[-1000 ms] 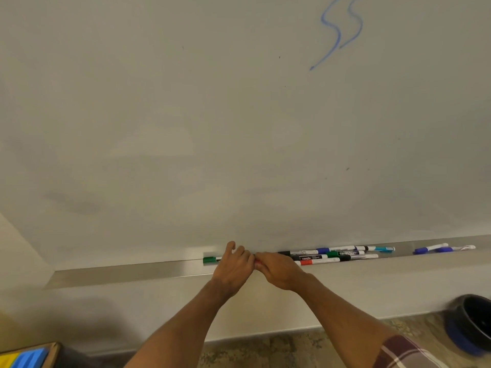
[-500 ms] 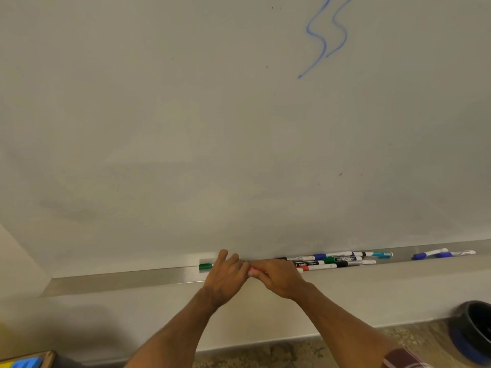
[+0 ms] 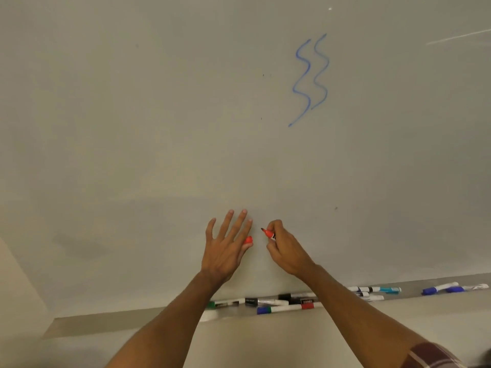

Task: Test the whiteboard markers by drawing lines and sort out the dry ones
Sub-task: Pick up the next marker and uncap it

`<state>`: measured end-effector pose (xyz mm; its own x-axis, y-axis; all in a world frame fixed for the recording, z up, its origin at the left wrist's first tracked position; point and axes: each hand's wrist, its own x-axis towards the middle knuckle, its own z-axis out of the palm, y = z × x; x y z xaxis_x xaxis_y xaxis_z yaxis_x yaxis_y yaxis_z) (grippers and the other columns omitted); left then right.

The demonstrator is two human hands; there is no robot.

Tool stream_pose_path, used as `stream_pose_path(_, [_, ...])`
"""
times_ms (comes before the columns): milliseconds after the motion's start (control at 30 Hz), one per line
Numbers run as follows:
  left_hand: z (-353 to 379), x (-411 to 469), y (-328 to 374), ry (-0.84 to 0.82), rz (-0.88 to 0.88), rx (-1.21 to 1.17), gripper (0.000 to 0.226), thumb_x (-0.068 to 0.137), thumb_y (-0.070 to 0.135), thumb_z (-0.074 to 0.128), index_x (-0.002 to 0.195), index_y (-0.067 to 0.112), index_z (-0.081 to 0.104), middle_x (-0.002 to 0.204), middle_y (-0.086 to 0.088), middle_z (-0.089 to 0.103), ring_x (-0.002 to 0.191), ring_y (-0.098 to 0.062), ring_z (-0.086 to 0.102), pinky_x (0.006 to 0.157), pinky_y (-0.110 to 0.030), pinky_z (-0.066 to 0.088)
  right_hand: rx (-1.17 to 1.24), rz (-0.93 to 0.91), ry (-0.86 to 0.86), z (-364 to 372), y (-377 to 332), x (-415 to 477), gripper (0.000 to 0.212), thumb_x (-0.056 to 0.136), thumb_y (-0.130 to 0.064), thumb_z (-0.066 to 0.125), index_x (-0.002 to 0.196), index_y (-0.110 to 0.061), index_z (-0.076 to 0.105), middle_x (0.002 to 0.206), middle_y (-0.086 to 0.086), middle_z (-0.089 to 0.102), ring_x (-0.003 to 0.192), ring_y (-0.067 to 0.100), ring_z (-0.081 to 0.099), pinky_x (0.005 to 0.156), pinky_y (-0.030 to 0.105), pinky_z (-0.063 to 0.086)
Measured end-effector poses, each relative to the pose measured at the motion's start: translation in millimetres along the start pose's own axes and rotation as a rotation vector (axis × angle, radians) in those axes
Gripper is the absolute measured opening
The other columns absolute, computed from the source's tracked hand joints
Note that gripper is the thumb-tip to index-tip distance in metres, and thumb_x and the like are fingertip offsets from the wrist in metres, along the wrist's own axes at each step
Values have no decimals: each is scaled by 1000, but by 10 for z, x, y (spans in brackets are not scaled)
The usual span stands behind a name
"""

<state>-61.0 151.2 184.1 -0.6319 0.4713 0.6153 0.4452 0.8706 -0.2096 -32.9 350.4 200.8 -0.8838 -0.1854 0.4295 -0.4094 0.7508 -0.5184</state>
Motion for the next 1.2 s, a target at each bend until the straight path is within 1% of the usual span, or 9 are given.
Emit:
stream_pose_path(233, [-647, 984, -290, 245, 25, 39, 55, 104, 48, 26, 151, 21, 35, 161, -5, 22, 149, -29, 18, 116, -58, 16, 43, -227, 272, -806, -399, 686, 34, 99, -18, 43, 133, -22, 45, 118, -3, 57, 97, 7, 57, 84, 19, 45])
stream_pose_path(300, [-854, 1257, -375, 307, 17, 57, 55, 104, 47, 26, 152, 20, 34, 161, -5, 22, 149, -30, 17, 116, -58, 15, 92, -255, 351, -1057, -548, 836, 34, 100, -22, 45, 133, -25, 42, 110, -5, 61, 87, 2, 60, 79, 17, 48])
stream_pose_path(433, [-1251, 1758, -551, 415, 8, 109, 57, 104, 48, 23, 153, 20, 30, 162, -6, 18, 149, -30, 13, 117, -58, 11, 88, -338, 524, -1485, -800, 1089, 14, 98, -19, 50, 111, -24, 46, 78, -2, 56, 58, 7, 59, 58, 17, 47])
stream_pose_path(533, [-1523, 2101, -678, 481, -5, 120, 58, 104, 48, 24, 154, 20, 26, 162, -6, 14, 150, -30, 9, 118, -58, 9, 46, -436, 624, -1764, -910, 1280, 15, 99, -15, 46, 107, -17, 58, 83, 1, 59, 60, 8, 60, 59, 30, 50])
stream_pose_path(700, [-1785, 2487, -864, 528, -17, 78, 58, 104, 47, 24, 155, 19, 21, 163, -6, 12, 150, -29, 7, 119, -57, 8, -124, -539, 714, -2073, -1024, 1529, 38, 85, -9, 51, 120, -20, 59, 95, -3, 62, 84, 14, 58, 67, 33, 51])
stream_pose_path(800, [-1802, 2578, -975, 521, 0, 89, 59, 104, 47, 19, 155, 19, 18, 163, -5, 11, 150, -29, 6, 118, -58, 7, -187, -603, 776, -2143, -1100, 1639, 36, 81, -23, 63, 117, -20, 57, 89, -3, 61, 81, 13, 57, 70, 36, 48])
stream_pose_path(900, [-1754, 2618, -1017, 541, 12, 122, 59, 104, 46, 22, 156, 19, 16, 163, -5, 10, 151, -28, 4, 119, -57, 4, -127, -599, 832, -2137, -1123, 1702, 40, 78, -34, 71, 112, -19, 53, 91, -6, 61, 81, 6, 56, 74, 26, 43])
stream_pose_path(1033, [-1698, 2645, -1034, 595, 15, 163, 63, 103, 43, 36, 156, 19, 14, 163, -3, 7, 151, -28, 4, 119, -56, 6, -31, -608, 989, -2104, -1152, 1754, 22, 89, -32, 56, 95, -12, 64, 84, 0, 64, 73, 16, 58, 69, 37, 44])
stream_pose_path(1200, [-1682, 2662, -1059, 623, 24, 193, 61, 103, 46, 29, 156, 18, 18, 163, -5, 10, 150, -28, 6, 120, -56, 9, 73, -497, 1016, -2102, -1190, 1873, 33, 88, -30, 52, 113, -11, 59, 82, 2, 68, 64, 15, 59, 73, 27, 39])
